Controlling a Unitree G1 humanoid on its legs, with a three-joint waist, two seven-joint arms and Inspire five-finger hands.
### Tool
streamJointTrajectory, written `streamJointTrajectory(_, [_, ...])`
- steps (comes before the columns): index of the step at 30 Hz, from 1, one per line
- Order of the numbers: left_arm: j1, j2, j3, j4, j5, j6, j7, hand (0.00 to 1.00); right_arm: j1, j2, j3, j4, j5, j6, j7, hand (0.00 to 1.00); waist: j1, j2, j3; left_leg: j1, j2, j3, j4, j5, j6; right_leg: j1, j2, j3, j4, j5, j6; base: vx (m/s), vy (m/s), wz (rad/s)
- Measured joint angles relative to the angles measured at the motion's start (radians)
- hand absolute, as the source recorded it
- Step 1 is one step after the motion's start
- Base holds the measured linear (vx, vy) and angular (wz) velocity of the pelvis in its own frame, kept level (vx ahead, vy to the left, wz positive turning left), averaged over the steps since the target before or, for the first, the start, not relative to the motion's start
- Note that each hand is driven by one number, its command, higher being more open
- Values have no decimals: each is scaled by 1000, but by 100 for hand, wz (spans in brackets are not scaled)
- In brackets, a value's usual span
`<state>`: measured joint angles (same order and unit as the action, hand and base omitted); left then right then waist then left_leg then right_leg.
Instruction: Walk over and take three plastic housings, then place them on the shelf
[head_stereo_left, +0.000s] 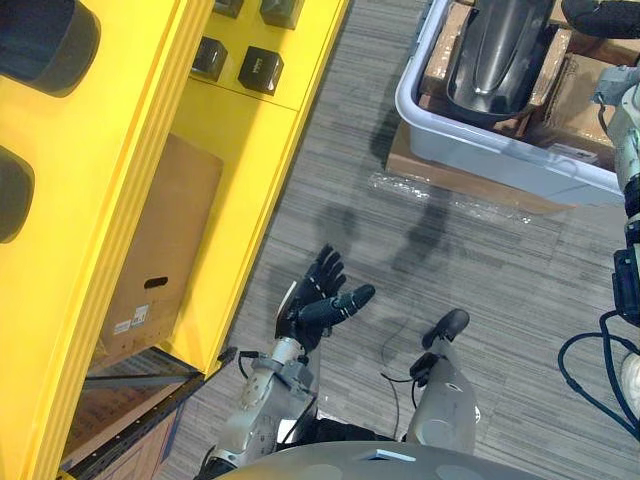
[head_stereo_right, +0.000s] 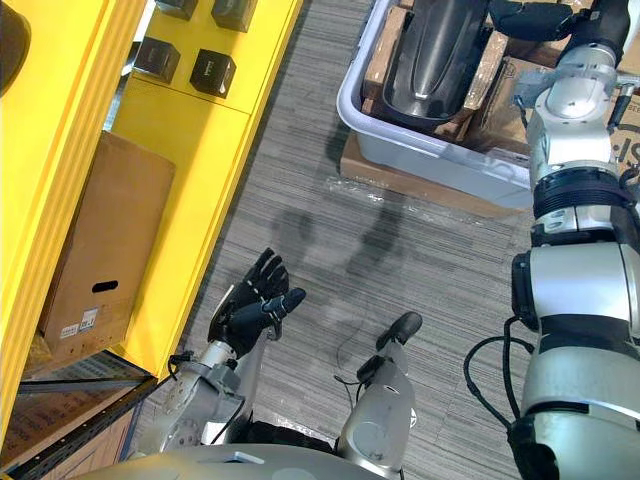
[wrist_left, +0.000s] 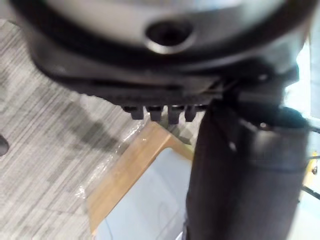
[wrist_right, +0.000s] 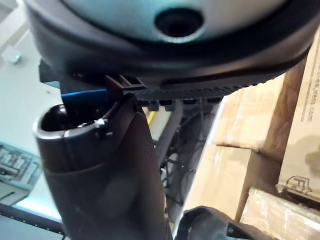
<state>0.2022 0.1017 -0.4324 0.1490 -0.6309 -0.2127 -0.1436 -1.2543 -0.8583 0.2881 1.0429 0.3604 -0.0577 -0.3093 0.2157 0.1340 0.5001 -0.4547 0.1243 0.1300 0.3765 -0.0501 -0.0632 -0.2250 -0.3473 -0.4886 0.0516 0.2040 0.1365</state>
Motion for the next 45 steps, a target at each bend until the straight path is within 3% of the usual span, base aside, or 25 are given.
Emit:
streamJointTrajectory(3, [0,11,-8,0,0,3,1,100,4,0,38,19,0,87,66,100,-6,-2,1,7,1,4,-20,9,-4,-3,1,1,0,-2,-2,-58,-8,-4])
streamJointTrajectory(5, [-1,17,-15,9,-4,3,0,100,6,0,62,40,-2,111,105,100,-5,-2,1,9,0,5,-40,22,-7,-11,2,0,0,-7,-10,-45,-24,0])
streamJointTrajectory(17, [-19,16,-19,101,-44,18,-33,100,-3,-8,104,141,-40,135,210,100,25,-4,2,-45,3,-49,-101,80,-19,-54,20,-44,0,-15,-23,-31,-30,10])
streamJointTrajectory(18, [-28,16,-17,107,-44,16,-34,100,-3,-19,104,144,-40,138,215,0,27,-3,2,-55,2,-59,-101,84,-21,-54,21,-55,0,-17,-25,-32,-9,21])
streamJointTrajectory(26, [-54,19,26,134,-44,11,-33,100,3,-62,94,169,-64,140,219,0,30,-4,2,-64,5,-91,-116,102,-29,-65,25,-81,35,-46,-64,-33,-3,9])
streamJointTrajectory(32, [-54,22,27,134,-42,12,-33,100,9,-67,93,170,-78,166,237,0,30,-4,2,-52,17,-90,-128,115,-31,-62,36,-78,36,-46,-63,-4,-10,-2])
streamJointTrajectory(38, [-36,32,39,131,-29,15,-31,100,35,-25,95,177,-81,196,256,0,28,-6,4,38,19,-63,-223,157,-36,-34,37,-56,37,-50,-68,-8,-24,-8])
streamJointTrajectory(45, [17,56,49,71,-28,21,-27,100,33,-25,89,150,-154,228,238,0,7,-30,15,188,26,-27,-399,241,-47,15,49,-32,35,-59,-62,-16,-40,-10])
